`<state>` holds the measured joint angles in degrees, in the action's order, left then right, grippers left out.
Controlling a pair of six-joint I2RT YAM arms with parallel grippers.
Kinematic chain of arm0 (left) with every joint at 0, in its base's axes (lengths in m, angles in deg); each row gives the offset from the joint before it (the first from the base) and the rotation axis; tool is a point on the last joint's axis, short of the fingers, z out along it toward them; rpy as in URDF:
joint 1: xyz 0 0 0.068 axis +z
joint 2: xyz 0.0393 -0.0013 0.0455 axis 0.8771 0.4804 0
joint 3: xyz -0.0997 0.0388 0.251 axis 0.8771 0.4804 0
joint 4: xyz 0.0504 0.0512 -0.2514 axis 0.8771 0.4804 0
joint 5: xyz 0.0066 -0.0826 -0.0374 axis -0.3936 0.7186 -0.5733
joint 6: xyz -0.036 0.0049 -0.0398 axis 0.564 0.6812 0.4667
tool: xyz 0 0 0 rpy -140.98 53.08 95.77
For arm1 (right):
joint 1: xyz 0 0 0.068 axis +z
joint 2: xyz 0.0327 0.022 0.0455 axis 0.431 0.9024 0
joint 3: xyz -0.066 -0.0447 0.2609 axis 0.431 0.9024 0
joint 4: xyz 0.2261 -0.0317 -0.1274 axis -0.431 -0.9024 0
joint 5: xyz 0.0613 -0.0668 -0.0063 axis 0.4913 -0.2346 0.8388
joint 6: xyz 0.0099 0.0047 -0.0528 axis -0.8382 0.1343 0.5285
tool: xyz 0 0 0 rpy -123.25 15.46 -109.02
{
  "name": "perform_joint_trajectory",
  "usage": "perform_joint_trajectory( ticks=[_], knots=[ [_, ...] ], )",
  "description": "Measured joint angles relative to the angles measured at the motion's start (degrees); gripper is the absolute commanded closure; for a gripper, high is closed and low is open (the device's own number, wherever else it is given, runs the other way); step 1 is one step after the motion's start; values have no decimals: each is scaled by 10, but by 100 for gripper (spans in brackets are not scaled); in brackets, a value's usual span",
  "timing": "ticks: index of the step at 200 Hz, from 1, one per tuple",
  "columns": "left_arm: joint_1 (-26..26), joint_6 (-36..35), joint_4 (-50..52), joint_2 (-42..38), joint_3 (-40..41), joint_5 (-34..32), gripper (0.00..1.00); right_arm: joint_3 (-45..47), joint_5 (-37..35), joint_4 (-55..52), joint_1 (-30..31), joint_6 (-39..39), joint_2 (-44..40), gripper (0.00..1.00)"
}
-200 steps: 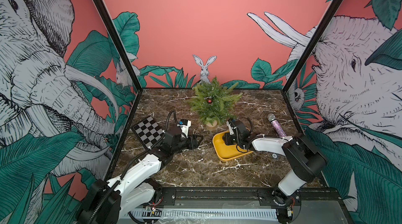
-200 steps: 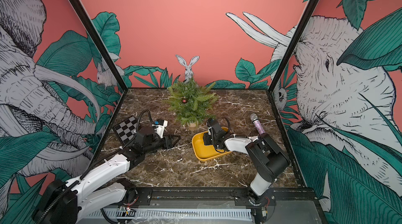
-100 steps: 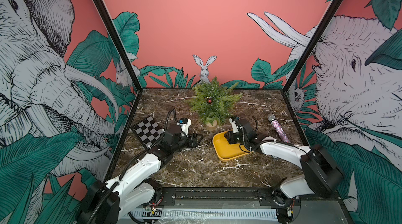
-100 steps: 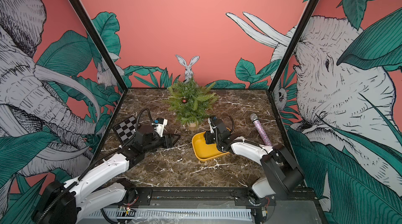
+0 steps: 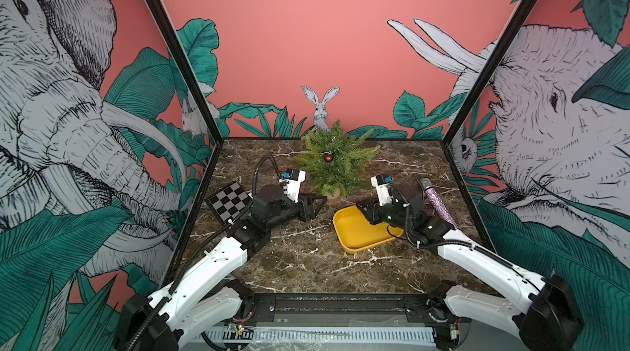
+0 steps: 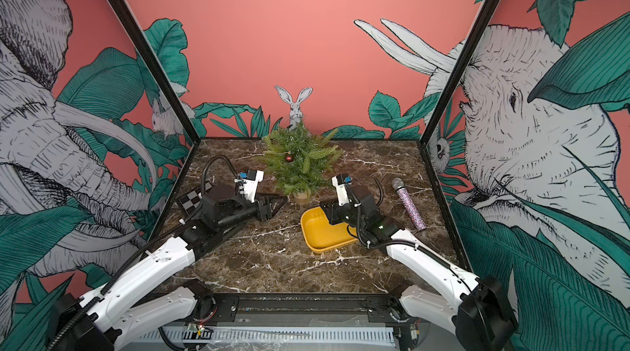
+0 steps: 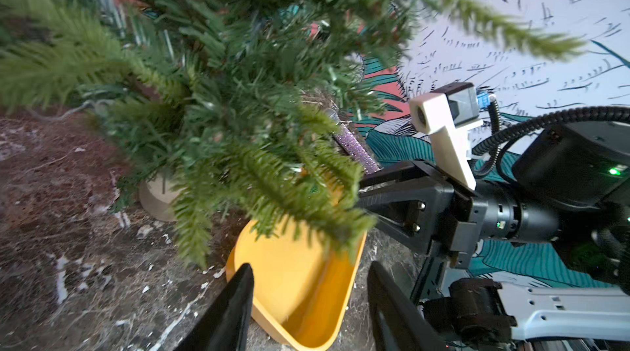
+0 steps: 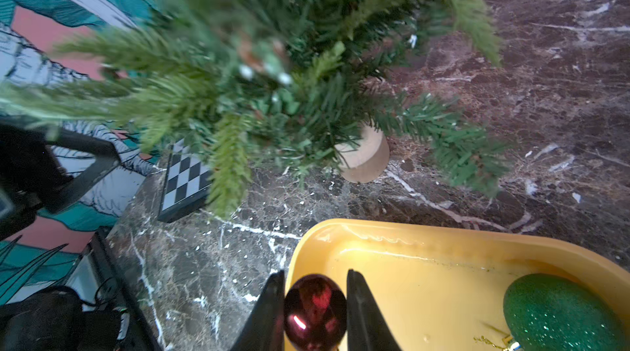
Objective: Decorate the small christmas tree with ornaments
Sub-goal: Pick up an ornament from the container, then hang an ornament on the christmas tree.
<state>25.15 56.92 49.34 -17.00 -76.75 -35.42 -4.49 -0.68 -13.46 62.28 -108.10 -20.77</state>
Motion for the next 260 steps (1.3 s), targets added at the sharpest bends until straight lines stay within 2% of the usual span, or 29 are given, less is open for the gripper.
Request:
perform_joint_trajectory(
  ticks=[51,102,167,215,260],
  knots=[
    [-1,-10,0,-5,-37,15,44,-90,34,-40,0,17,-44,75],
    [0,-14,10,-8,-82,16,44,-183,68,-62,0,27,-26,75],
    [68,-8,21,-54,-117,21,53,-250,104,-56,0,25,14,75],
    [67,6,-2,-21,-154,76,57,-279,119,-43,0,17,30,75],
    [26,21,-44,39,-155,108,48,-280,128,-22,0,-1,29,75]
  ],
)
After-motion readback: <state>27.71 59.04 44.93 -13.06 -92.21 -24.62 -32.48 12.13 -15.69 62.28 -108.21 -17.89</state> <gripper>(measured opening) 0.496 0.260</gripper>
